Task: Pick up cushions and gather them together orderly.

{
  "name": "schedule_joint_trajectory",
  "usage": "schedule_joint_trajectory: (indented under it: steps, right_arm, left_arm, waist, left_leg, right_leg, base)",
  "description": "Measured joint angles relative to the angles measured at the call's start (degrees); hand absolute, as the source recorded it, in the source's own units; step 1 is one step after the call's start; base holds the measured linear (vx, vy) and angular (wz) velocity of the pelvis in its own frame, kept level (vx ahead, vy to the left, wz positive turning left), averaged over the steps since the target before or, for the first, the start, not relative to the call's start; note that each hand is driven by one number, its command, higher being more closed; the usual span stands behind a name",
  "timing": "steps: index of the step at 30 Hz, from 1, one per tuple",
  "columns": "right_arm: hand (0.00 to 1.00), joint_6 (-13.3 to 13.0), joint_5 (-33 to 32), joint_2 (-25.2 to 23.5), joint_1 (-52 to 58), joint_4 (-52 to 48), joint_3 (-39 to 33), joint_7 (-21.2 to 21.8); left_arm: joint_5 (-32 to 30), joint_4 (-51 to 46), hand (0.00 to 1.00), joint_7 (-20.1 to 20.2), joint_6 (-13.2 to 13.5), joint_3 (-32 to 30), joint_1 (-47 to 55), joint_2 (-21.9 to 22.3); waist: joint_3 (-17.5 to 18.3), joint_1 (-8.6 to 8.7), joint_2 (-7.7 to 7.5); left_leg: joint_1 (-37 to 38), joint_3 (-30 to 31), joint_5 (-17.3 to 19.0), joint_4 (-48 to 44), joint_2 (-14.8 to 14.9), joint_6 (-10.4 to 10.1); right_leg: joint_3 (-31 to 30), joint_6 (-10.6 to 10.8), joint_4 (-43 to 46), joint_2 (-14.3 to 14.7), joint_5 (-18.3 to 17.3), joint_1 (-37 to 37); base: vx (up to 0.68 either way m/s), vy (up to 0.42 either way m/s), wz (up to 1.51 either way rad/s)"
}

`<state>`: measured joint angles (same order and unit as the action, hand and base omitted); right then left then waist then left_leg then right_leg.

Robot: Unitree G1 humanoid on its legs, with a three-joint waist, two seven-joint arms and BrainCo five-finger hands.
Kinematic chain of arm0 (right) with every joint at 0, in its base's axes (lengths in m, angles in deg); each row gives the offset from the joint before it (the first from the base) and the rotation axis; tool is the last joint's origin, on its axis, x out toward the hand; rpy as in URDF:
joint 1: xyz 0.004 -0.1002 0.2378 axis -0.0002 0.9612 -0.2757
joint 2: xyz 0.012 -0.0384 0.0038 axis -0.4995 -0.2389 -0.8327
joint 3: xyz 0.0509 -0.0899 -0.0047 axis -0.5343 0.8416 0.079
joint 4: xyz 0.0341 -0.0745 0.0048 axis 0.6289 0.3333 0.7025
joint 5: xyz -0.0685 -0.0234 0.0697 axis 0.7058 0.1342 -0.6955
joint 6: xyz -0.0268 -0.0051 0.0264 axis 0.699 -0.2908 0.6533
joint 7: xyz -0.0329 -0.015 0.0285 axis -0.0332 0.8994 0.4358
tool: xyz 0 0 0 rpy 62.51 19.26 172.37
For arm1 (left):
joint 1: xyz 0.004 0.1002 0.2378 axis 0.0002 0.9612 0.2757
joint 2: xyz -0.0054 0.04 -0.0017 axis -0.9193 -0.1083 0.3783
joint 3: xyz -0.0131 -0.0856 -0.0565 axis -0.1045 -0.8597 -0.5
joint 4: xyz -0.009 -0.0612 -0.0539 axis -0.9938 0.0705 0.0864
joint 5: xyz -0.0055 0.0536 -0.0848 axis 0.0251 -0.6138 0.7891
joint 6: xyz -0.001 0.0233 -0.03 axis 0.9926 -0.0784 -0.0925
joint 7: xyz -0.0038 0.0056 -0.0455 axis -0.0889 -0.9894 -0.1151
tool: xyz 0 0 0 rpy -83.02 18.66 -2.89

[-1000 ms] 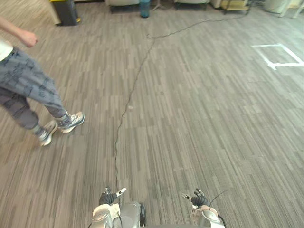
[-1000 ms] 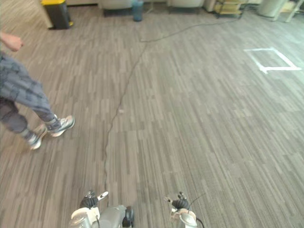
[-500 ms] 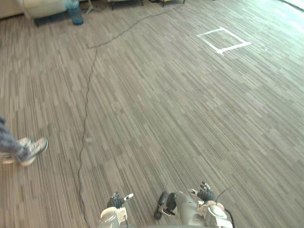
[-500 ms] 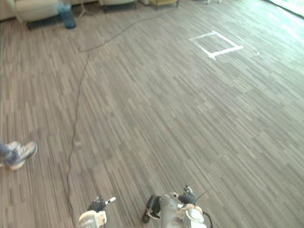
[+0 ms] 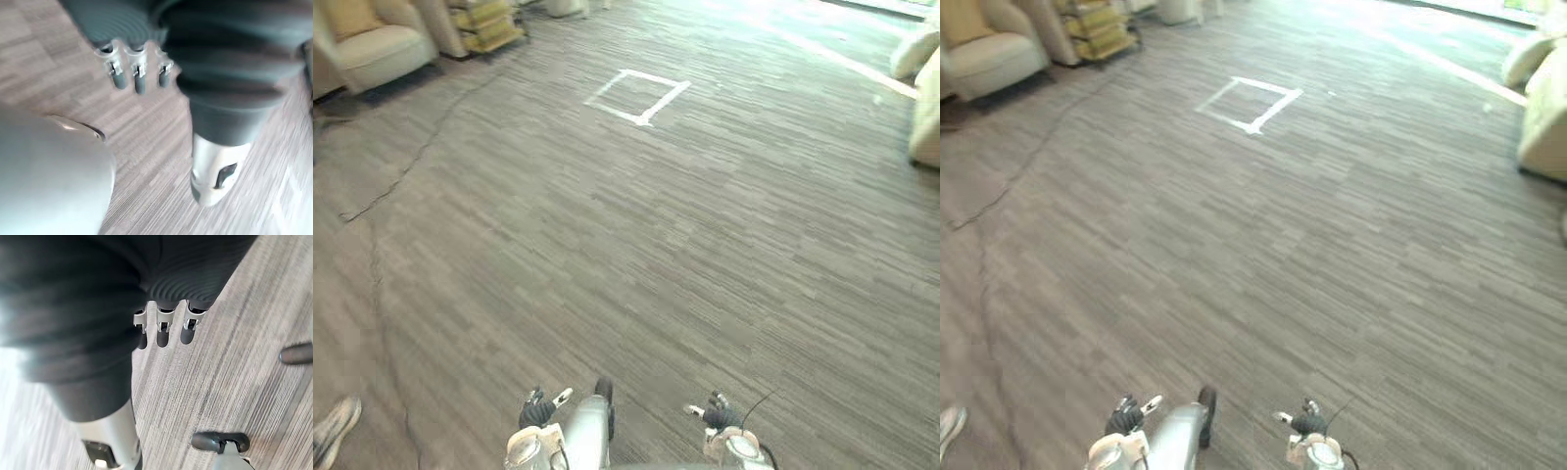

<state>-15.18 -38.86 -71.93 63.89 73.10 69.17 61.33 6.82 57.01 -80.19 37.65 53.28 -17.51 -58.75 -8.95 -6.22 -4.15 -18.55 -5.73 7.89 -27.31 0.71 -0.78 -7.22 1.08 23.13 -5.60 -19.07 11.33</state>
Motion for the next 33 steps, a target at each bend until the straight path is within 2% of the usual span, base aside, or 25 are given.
schedule_joint_trajectory:
  steps: [2, 3, 5, 6, 8, 10, 11, 12, 13, 14, 15, 16, 18, 19, 20, 22, 23, 24, 25, 27, 29, 30, 31, 32, 33]
  right_arm:
    - [0.0, -0.1, 0.02, 0.62, 0.0, -0.64, 0.13, 0.23]
    - [0.0, -0.2, 0.08, 0.57, 0.13, -1.43, 0.22, 0.3]
    - [0.0, -0.71, 2.19, 0.61, 0.7, -3.8, 0.76, 0.6]
    - [0.0, -0.79, 2.19, 0.61, 0.68, -4.4, 0.76, 0.64]
    - [0.0, -1.17, 2.16, 0.69, 0.45, -4.88, 0.58, 0.78]
    - [0.0, -1.5, 2.17, 1.49, -0.54, -4.38, 0.23, 0.78]
    - [0.0, -1.59, 2.16, 2.11, -0.95, -3.87, 0.15, 0.78]
    - [0.0, -1.53, 2.17, 2.79, -1.6, -3.13, 0.07, 0.76]
    - [0.0, -1.47, 2.15, 3.16, -1.86, -2.77, 0.06, 0.75]
    - [0.0, -1.45, 2.17, 3.88, -2.41, -1.8, 0.12, 0.75]
    - [0.0, -1.24, 2.18, 4.08, -2.64, -0.93, -0.12, 0.76]
    - [0.0, -1.21, 2.19, 4.39, -2.83, -0.85, -0.74, 0.75]
    - [0.0, -1.19, 2.2, 4.53, -2.76, -1.47, -1.92, 0.6]
    - [0.0, -1.16, 2.18, 5.22, -2.76, -2.05, -1.54, 0.53]
    - [0.0, -1.1, 2.16, 6.14, -2.89, -2.0, -1.2, 0.42]
    - [0.0, -0.44, 2.09, 5.25, -2.8, -1.83, -1.15, 0.1]
    - [0.0, -0.39, 2.01, 4.01, -2.6, -1.71, -0.96, 0.07]
    - [0.0, -0.36, 2.01, 3.66, -2.35, -1.36, -0.95, 0.1]
    - [0.0, -0.33, 2.01, 2.93, -2.58, -0.68, -0.95, 0.12]
    - [0.0, -0.14, 2.0, 2.34, -2.67, -0.72, -1.02, 0.0]
    - [0.0, -0.09, 2.03, 2.38, -2.49, -0.1, -1.04, -0.39]
    - [0.0, -0.13, 2.04, 2.45, -2.59, 0.46, -0.99, -0.44]
    - [0.0, -0.11, 2.06, 2.4, -2.73, 1.42, -0.83, -0.55]
    - [0.0, -0.1, 2.05, 2.17, -2.7, 2.64, -0.81, -0.63]
    - [0.0, 0.06, 2.07, 1.19, -2.51, 2.78, -0.7, -0.67]
  left_arm:
    - [0.02, 2.25, 0.0, -0.12, -0.38, 0.23, -0.85, -0.89]
    - [0.01, 2.81, 0.0, -0.12, -0.51, 0.23, -0.9, -0.83]
    - [0.03, 3.93, 0.0, -0.37, -0.88, 0.37, -0.93, 0.01]
    - [0.01, 4.05, 0.0, -0.64, -0.89, 0.63, -1.1, 0.09]
    - [0.02, 4.49, 0.0, -0.86, -0.87, 0.85, -1.65, -0.64]
    - [0.01, 6.25, 0.0, -1.1, -0.98, 1.83, -1.65, -1.26]
    - [-0.05, 6.56, 0.0, -1.09, -0.99, 3.47, -1.7, -1.64]
    - [-0.31, 7.0, 0.0, -1.09, -0.92, 5.35, -1.78, -2.12]
    - [-0.51, 7.3, 0.0, -1.08, -0.93, 5.71, -1.76, -2.17]
    - [-0.61, 7.72, 0.0, -1.08, -0.97, 6.57, -1.54, -2.45]
    - [-0.88, 8.46, 0.0, -0.99, -0.98, 6.87, -1.53, -2.49]
    - [-1.22, 8.55, 0.0, -0.96, -1.02, 6.56, -1.6, -1.92]
    - [-1.69, 8.26, 0.0, -0.72, -0.99, 4.35, -1.59, -0.78]
    - [-1.67, 8.17, 0.0, -0.85, -1.03, 3.14, -1.56, 0.07]
    - [-1.63, 7.12, 0.0, -0.95, -0.94, 1.92, -0.95, 1.0]
    - [-1.61, 4.92, 0.0, -1.0, -0.86, 1.71, -0.54, 1.17]
    - [-1.59, 3.68, 0.0, -0.96, -0.72, 1.97, -0.23, 0.77]
    - [-1.59, 3.08, 0.0, -0.92, -0.68, 2.01, -0.15, 0.87]
    - [-1.48, 2.25, 0.0, -0.86, -0.4, 2.01, -0.16, 0.84]
    - [-1.43, 1.1, 0.0, -0.75, 0.21, 1.9, -0.14, 0.99]
    - [-1.46, 0.35, 0.0, -0.78, 0.42, 1.95, -0.09, 1.14]
    - [-1.52, 0.4, 0.0, -0.85, 0.43, 2.01, -0.02, 1.08]
    - [-1.11, 0.31, 0.0, -0.96, 0.5, 2.06, -0.03, 1.21]
    - [-1.04, 0.24, 0.0, -0.84, 0.5, 2.49, -0.19, 0.94]
    - [-1.3, 0.04, 0.0, -0.91, 0.43, 2.5, -0.14, 0.01]
  waist:
    - [-0.25, 0.71, -0.27]
    - [-0.55, 0.75, 0.1]
    - [-0.5, 1.17, 1.96]
    - [-0.54, 1.46, 2.04]
    - [-0.93, 1.84, 1.32]
    - [-0.99, 3.62, 1.41]
    - [-0.95, 4.07, 1.49]
    - [-0.99, 4.46, 1.54]
    - [-1.01, 4.85, 1.61]
    - [-1.07, 5.72, 1.81]
    - [-0.84, 6.47, 2.28]
    - [-0.92, 6.4, 3.31]
    - [-1.16, 6.24, 4.54]
    - [-2.0, 6.23, 6.01]
    - [-3.15, 5.65, 7.65]
    - [-3.58, 4.87, 7.89]
    - [-3.99, 3.9, 6.46]
    - [-3.68, 3.63, 6.02]
    - [-3.46, 2.96, 5.7]
    - [-3.51, 2.67, 5.52]
    - [-3.36, 2.36, 4.88]
    - [-3.11, 2.25, 5.01]
    - [-2.83, 1.54, 4.96]
    - [-2.1, 1.03, 4.26]
    - [-1.16, 0.84, 2.36]
  left_leg:
    - [6.88, -2.78, 4.1, -0.98, -0.63, 3.0]
    - [9.39, -3.21, 5.27, -0.83, -0.57, 3.29]
    - [19.24, -4.97, 10.46, 3.14, 0.05, 3.53]
    - [21.43, -4.89, 12.41, 4.82, 0.08, 3.16]
    - [25.21, -6.09, 14.08, 6.29, 0.2, 3.33]
    - [29.82, -6.51, 14.42, 10.52, 0.55, 3.13]
    - [32.17, -6.55, 14.27, 13.49, 0.58, 2.85]
    - [35.29, -6.42, 13.79, 17.27, 0.4, 1.98]
    - [36.47, -6.12, 13.68, 18.5, 0.39, 1.77]
    - [37.76, -5.12, 13.65, 19.18, 0.56, 1.52]
    - [37.71, -1.51, 13.42, 16.42, 1.48, 1.06]
    - [37.32, -0.13, 13.13, 14.22, 2.55, 0.56]
    - [31.49, 2.79, 8.58, -0.76, 3.93, -4.92]
    - [26.3, 3.41, 0.13, -14.41, 4.84, -6.56]
    - [20.91, 2.78, -4.37, -27.92, 7.02, -7.89]
    - [14.28, 1.05, 0.34, -38.57, 8.06, -4.29]
    - [10.57, -0.52, 2.61, -38.49, 7.66, -3.5]
    - [8.38, -1.33, 3.82, -37.07, 7.6, -3.12]
    - [4.75, -2.21, 5.93, -32.09, 7.55, -2.57]
    - [-0.19, -3.2, 6.79, -18.66, 6.6, -2.35]
    - [-1.99, -2.57, 2.54, 2.42, 4.3, -3.05]
    - [-1.72, -2.3, 0.94, 7.39, 4.09, -3.73]
    - [-1.75, -2.15, -6.24, 10.05, 4.08, -4.76]
    - [-1.56, -3.13, -9.44, 9.04, 3.11, -3.14]
    - [-1.62, -4.58, -7.75, 8.38, 1.76, -1.12]
  right_leg:
    - [-1.37, 6.22, 24.22, -1.09, 6.43, -8.8]
    - [-0.68, 6.77, 29.76, -1.38, 6.72, -10.73]
    - [6.21, 4.24, 40.82, -3.06, 4.43, -19.78]
    - [8.92, 3.92, 40.72, -3.24, 3.56, -22.44]
    - [14.48, 3.16, 36.81, -3.15, 1.86, -27.87]
    - [21.06, 2.16, 25.26, -2.1, 1.74, -30.7]
    - [23.28, 1.32, 16.19, -1.03, 3.85, -31.77]
    - [25.47, 0.17, 4.05, 0.23, 8.76, -32.53]
    - [25.79, -0.4, 0.21, 0.81, 10.61, -32.78]
    - [25.32, -2.38, -2.22, 1.68, 14.72, -33.18]
    - [24.5, -7.58, -1.76, 2.77, 20.06, -32.44]
    - [24.84, -8.19, -0.72, 3.34, 18.69, -32.03]
    - [25.86, -7.66, -0.02, 4.84, 15.03, -29.15]
    - [24.86, -7.87, -1.64, 6.01, 13.37, -25.48]
    - [23.23, -8.38, -4.74, 8.15, 12.41, -20.06]
    - [19.65, -8.5, -7.96, 9.27, 10.03, -12.55]
    - [16.66, -8.17, -10.55, 8.83, 8.92, -7.67]
    - [15.32, -7.95, -11.73, 8.59, 8.6, -5.88]
    - [13.05, -7.2, -13.64, 7.99, 8.02, -3.09]
    - [10.36, -5.24, -16.18, 6.23, 6.55, 0.77]
    - [8.0, -3.09, -18.78, 2.95, 3.58, 5.25]
    - [7.23, -2.73, -19.19, 2.46, 2.79, 6.25]
    - [5.45, -2.69, -19.69, 1.46, 1.24, 8.1]
    - [4.41, -2.99, -19.06, 0.17, 1.12, 8.53]
    - [3.99, -3.44, -16.1, -1.65, 1.59, 6.93]
  base:
    - [0.55, 0.308, -0.7]
    - [0.4, 0.222, -0.78]
    - [0.46, 0.246, -0.89]
    - [0.47, 0.221, -0.7]
    - [0.38, 0.092, -0.33]
    - [0.41, 0.064, -0.05]
    - [0.47, 0.046, 0.14]
    - [0.51, 0.024, 0.21]
    - [0.59, -0.027, 0.34]
    - [0.78, -0.116, 0.56]
    - [0.66, -0.108, 0.5]
    - [0.68, -0.129, 0.33]
    - [0.68, -0.152, -0.01]
    - [0.81, -0.102, -0.38]
    - [0.66, -0.015, -0.6]
    - [0.64, 0.054, -0.88]
    - [0.61, 0.034, -1.0]
    - [0.57, 0.054, -1.06]
    - [0.57, 0.111, -0.99]
    - [0.61, 0.165, -0.8]
    - [0.64, 0.263, -0.52]
    - [0.68, 0.345, -0.66]
    - [0.72, 0.405, -0.68]
    - [0.73, 0.408, -0.69]
    - [0.71, 0.384, -0.47]
